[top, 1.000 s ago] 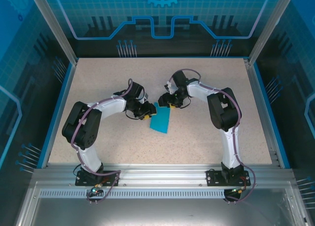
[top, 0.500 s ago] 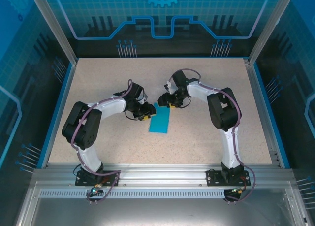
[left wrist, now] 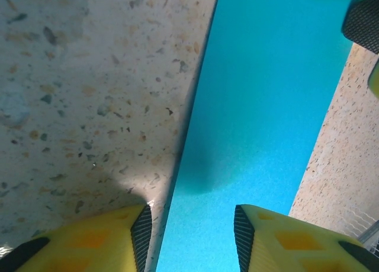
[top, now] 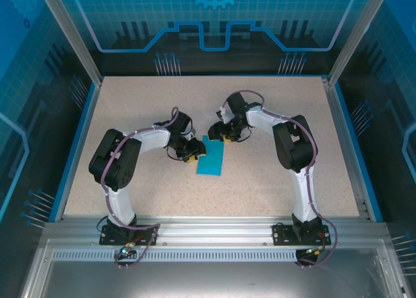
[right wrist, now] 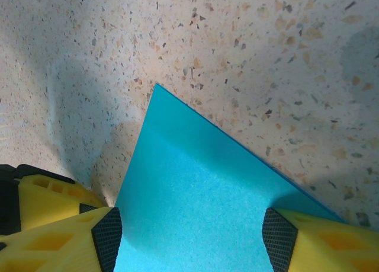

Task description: Fold a paper plane with a square sheet of paper (fold left side to right side)

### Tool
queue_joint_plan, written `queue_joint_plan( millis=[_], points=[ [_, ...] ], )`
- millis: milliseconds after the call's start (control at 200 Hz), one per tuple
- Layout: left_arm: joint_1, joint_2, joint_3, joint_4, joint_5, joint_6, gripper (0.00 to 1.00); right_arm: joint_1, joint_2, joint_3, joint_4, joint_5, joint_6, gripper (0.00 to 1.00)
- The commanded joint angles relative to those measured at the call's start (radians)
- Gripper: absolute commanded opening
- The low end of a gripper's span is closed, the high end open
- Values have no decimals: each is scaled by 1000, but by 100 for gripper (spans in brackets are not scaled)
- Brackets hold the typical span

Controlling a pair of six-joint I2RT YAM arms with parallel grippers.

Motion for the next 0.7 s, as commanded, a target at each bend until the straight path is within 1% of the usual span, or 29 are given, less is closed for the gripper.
queue_joint_plan(
  millis=[0,110,695],
  points=[
    [0,28,19,9,25,26,41,3,56,3,-28,15,-17,69],
    [-2,28,17,11,29,28,37,4,56,1,-27,16,-17,69],
    [-3,-50,-23,8,6,25,31,4,57,-4,-26,15,-17,70]
  ],
)
